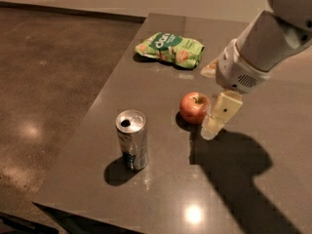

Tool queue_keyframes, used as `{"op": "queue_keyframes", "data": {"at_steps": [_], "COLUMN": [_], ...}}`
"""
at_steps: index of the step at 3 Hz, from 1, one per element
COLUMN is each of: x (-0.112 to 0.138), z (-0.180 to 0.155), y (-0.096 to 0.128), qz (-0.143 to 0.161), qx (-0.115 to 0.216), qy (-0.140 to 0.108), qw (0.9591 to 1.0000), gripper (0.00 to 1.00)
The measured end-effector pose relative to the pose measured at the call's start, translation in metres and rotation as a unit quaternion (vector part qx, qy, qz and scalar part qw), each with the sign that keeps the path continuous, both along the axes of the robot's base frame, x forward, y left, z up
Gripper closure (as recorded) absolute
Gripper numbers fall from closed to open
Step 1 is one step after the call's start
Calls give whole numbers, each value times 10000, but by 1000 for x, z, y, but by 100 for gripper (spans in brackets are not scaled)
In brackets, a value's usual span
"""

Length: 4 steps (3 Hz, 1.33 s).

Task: Move apple near green rice chip bag

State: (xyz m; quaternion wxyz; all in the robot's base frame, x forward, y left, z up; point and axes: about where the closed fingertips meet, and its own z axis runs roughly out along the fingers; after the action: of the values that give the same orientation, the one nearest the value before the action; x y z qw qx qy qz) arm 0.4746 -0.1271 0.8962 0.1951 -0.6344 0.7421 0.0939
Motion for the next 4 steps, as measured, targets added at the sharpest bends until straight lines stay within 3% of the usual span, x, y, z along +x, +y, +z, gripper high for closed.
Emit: {"op": "queue_keyframes", "data": {"at_steps": [2,4], "x": [15,32], "z": [-29,-41], "y": [18,15], "qz": [69,76], "qx": [-75,-160], "qy": [-48,31], "qw": [9999,9998], "gripper": [0,44]}}
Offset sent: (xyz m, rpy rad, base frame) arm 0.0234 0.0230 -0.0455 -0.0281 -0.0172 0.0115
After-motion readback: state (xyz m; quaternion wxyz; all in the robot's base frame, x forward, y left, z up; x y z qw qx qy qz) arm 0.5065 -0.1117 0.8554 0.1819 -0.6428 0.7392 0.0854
